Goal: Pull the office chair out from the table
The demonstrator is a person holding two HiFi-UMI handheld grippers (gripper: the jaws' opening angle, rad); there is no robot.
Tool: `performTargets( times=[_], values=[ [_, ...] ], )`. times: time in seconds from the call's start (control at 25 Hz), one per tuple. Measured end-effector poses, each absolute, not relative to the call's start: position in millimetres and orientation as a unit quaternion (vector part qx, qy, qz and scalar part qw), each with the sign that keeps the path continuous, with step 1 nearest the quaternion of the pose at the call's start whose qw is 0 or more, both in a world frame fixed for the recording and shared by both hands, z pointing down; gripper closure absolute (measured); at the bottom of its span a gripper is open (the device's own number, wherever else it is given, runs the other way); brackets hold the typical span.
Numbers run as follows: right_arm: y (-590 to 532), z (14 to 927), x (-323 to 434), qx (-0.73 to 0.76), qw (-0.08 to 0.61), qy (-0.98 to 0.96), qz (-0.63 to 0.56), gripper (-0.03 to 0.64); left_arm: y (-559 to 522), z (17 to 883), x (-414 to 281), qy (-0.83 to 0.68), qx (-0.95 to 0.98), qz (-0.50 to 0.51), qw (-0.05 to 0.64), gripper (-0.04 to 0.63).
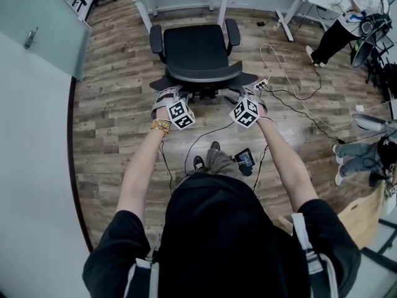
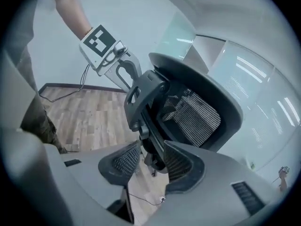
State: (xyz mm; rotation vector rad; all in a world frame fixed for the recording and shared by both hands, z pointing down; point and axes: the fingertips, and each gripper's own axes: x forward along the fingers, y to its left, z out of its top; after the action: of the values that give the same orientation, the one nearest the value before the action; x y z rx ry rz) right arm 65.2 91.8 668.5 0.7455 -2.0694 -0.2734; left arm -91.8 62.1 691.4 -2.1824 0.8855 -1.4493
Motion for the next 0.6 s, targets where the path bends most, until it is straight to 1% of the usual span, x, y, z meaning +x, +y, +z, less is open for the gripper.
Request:
performTargets(
  times=[0.32, 0.6],
  values=[
    [111.0, 621.0, 52.9, 0.361, 0.354, -0.854, -0.121, 0.477, 86.1, 629.9, -70.4, 0.391, -0.819, -0.387, 0.163, 0.456],
    [126.1, 559.0, 32.5, 0.405, 0.246, -0.870, -0.134, 0.488, 105.4, 561.8, -64.4, 0.463, -0.841, -0.245, 0.133, 0.460]
  ],
)
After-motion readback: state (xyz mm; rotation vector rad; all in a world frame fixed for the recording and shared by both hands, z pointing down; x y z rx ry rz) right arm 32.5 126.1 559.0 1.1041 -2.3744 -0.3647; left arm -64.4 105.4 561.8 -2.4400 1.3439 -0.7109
